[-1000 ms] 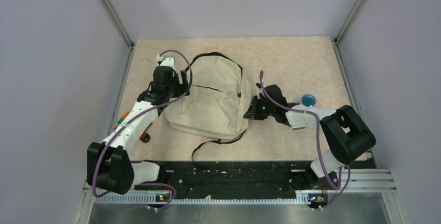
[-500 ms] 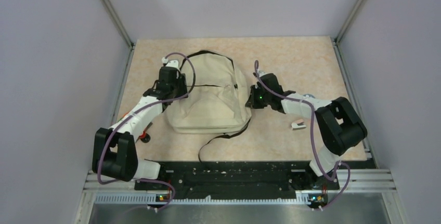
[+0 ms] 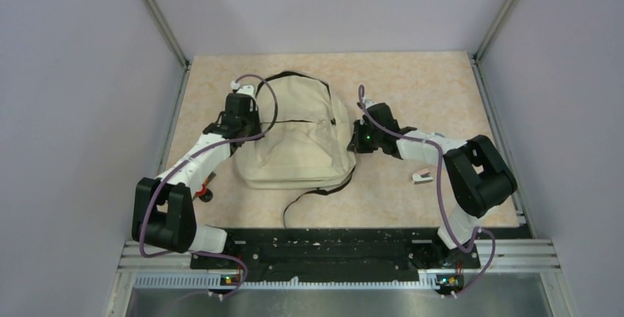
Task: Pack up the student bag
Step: Unzip the student bag at the center of the board.
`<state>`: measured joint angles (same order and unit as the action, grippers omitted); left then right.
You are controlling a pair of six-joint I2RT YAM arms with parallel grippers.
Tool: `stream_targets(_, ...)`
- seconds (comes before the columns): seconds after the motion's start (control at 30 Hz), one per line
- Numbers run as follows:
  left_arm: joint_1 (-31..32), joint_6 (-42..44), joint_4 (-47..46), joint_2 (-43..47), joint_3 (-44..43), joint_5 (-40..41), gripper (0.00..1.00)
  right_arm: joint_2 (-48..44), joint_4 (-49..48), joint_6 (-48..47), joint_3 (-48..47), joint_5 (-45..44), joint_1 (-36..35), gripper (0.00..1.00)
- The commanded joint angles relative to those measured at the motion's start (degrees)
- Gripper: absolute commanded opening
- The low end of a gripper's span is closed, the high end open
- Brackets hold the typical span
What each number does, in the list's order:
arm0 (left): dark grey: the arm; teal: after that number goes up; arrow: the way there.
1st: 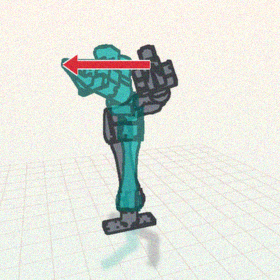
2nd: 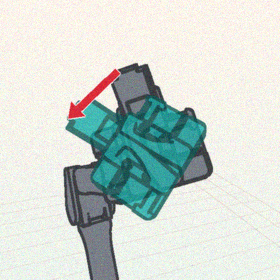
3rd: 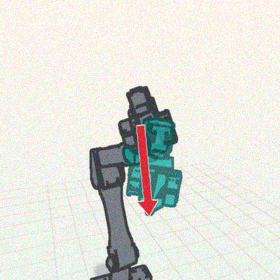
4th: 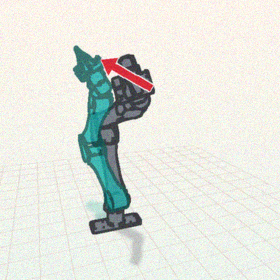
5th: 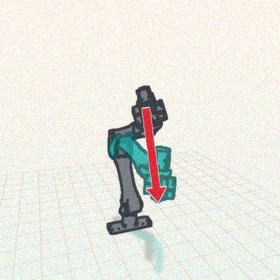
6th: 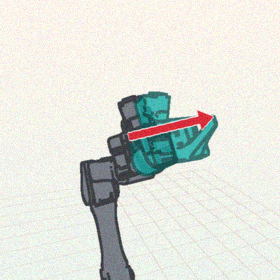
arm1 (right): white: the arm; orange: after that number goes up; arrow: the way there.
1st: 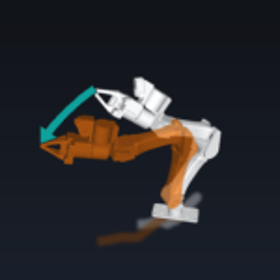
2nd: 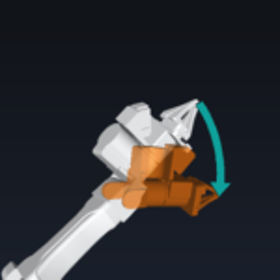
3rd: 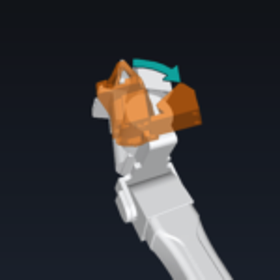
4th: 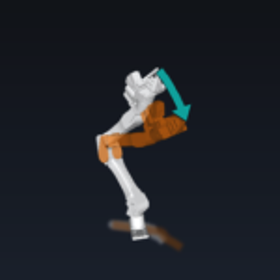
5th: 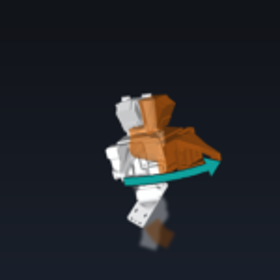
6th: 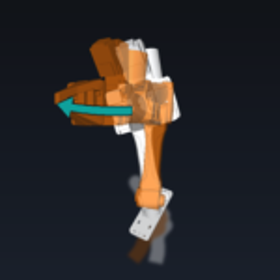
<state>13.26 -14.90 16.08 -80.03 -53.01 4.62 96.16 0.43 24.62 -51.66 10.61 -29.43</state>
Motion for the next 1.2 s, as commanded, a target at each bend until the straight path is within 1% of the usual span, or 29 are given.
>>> stream_targets(0.0, -0.2, 0.3, 0.9, 1.5, -2.1, -3.1, 0.17, 0.6, -1.9, -1.4, -2.9, -2.1, 0.9, 0.0)
stream_targets(0.03, -0.2, 0.3, 1.0, 1.7, -2.0, -3.5, 0.14, 0.7, -1.9, -1.3, -3.0, -2.0, 0.8, 0.0)
stream_targets(0.13, -0.1, 0.2, 1.1, 2.2, -1.8, -4.2, 0.02, 1.0, -2.0, -1.3, -3.0, -1.4, 0.8, 0.0)
stream_targets(0.17, -0.1, 0.3, 1.1, 2.2, -1.8, -4.3, 0.0, 1.1, -2.1, -1.2, -3.0, -1.4, 0.9, 0.0)
stream_targets(0.23, 0.0, 0.5, 1.5, 2.3, -2.2, -4.3, 0.0, 1.2, -2.0, -1.3, -3.1, -1.1, 0.9, 0.0)
stream_targets(0.27, 0.0, 0.5, 1.8, 2.4, -2.5, -6.0, 0.0, 1.2, -2.1, -1.3, -3.1, -1.0, 0.9, 0.0)
stream_targets(0.37, 0.4, 0.7, 2.7, 3.0, -3.6, -7.0, 0.0, 1.2, -2.2, -1.3, -3.1, -0.6, 0.9, 0.0)
stream_targets(0.5, 1.9, 1.6, 5.1, 3.9, -5.6, -5.2, 0.0, 1.4, -2.5, -1.3, -3.1, 0.3, 0.8, 0.0)
stream_targets(0.63, 2.5, 1.6, 5.7, 4.1, -6.1, -6.0, 0.0, 1.7, -2.7, -1.2, -3.2, 0.8, 0.8, 0.0)
stream_targets(0.73, 3.6, 2.2, 7.1, 3.1, -6.8, -5.2, 0.04, 1.8, -2.5, -1.2, -3.4, 1.2, 0.9, 0.0)
stream_targets(0.8, 3.8, 2.6, 7.8, 2.6, -6.9, -2.7, 0.07, 1.7, -2.3, -1.2, -3.5, 1.2, 0.9, 0.0)
stream_targets(0.9, 4.0, 2.0, 8.2, 2.4, -6.3, -1.2, 0.17, 1.4, -2.1, -1.3, -3.5, 1.2, 0.9, 0.0)
stream_targets(0.97, 4.0, 1.9, 8.2, 2.4, -6.0, -0.2, 0.21, 1.3, -2.1, -1.3, -3.5, 1.2, 0.8, 0.0)
stream_targets(1.07, 3.9, 1.5, 8.5, 2.5, -5.6, 0.8, 0.33, 1.2, -2.1, -1.3, -3.4, 1.3, 0.9, 0.0)
stream_targets(1.17, 4.0, 1.4, 8.3, 2.8, -5.3, 1.2, 0.36, 1.2, -2.1, -1.2, -3.4, 1.5, 0.9, 0.0)
